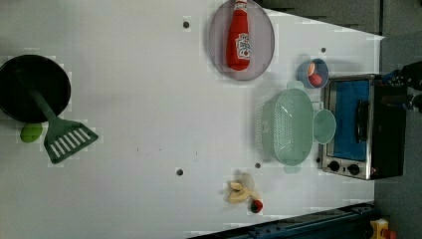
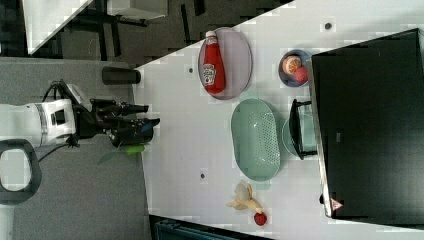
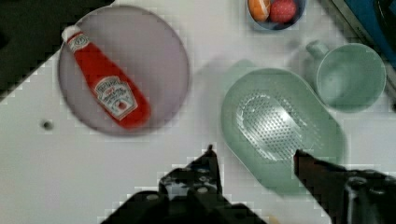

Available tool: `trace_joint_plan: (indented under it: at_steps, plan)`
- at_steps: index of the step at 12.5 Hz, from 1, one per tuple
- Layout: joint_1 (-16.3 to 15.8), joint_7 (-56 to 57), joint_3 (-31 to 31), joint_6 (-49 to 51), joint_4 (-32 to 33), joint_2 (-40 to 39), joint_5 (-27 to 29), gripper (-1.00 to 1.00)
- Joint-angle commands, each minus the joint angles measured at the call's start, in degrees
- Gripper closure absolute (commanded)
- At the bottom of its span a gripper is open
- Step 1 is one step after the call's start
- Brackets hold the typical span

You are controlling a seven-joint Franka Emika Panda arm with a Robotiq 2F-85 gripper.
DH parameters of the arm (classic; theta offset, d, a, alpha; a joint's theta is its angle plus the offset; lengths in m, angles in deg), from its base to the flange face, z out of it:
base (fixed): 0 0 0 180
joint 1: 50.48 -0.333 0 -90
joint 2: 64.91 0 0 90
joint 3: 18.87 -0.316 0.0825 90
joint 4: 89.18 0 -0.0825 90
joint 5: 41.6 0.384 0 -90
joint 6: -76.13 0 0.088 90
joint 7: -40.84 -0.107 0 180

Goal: Drag strainer right to left.

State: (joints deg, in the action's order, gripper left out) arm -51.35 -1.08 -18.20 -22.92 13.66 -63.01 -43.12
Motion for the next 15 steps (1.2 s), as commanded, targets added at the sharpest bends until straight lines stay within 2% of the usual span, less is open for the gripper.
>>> trace_joint_plan:
  at_steps: [1, 3, 6, 9, 11, 15]
  plan:
    - [1.6, -7.2, 1.4, 16.0, 8.0, 26.5, -1.7, -0.58]
    - [1.5, -7.2, 1.3, 15.8, 8.8, 26.4, -1.5, -0.99]
    - [1.4, -7.2, 0.8, 13.5, 11.9, 24.4, -1.5, -1.0]
    - [1.4, -8.8, 0.2, 6.2, 18.2, 20.1, -1.5, -1.0]
    - [1.4, -11.7, -0.1, -1.0, 22.7, 16.0, -1.5, -1.0]
    - [1.4, -26.2, -0.3, -21.4, 30.4, 5.2, -1.5, -1.0]
